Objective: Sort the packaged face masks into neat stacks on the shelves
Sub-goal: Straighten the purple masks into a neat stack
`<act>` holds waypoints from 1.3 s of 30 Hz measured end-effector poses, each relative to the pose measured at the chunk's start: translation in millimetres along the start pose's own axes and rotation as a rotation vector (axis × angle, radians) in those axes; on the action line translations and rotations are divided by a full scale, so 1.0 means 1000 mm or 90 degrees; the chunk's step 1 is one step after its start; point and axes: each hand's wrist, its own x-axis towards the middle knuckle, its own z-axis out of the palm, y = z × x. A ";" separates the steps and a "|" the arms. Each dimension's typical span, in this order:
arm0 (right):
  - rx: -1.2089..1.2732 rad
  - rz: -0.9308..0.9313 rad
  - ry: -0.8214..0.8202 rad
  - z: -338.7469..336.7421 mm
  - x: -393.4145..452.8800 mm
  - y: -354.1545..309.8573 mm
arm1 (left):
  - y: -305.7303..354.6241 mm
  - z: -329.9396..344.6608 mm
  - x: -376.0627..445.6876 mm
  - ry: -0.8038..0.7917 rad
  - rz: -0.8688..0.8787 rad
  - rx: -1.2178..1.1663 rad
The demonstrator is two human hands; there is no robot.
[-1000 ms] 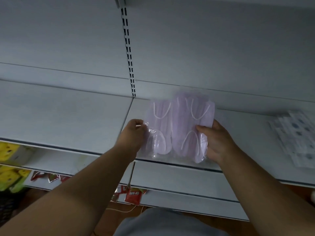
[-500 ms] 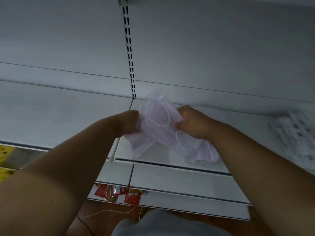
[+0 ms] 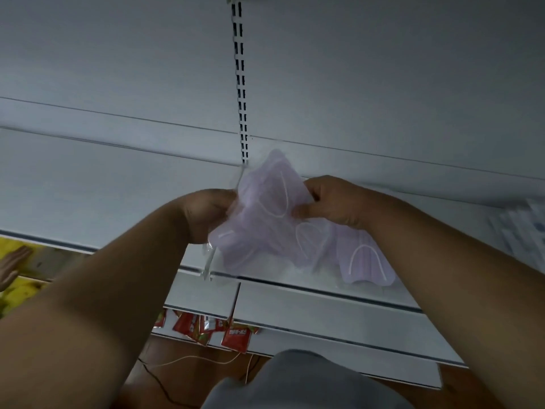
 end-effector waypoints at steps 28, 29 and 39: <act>0.437 0.025 0.295 0.040 -0.032 0.052 | -0.039 0.002 0.015 0.422 0.235 -0.276; 0.450 0.031 0.297 0.043 -0.033 0.053 | -0.040 0.004 0.017 0.411 0.231 -0.282; 0.135 -0.074 0.399 0.018 -0.045 0.027 | -0.040 -0.013 0.019 0.368 0.229 -0.002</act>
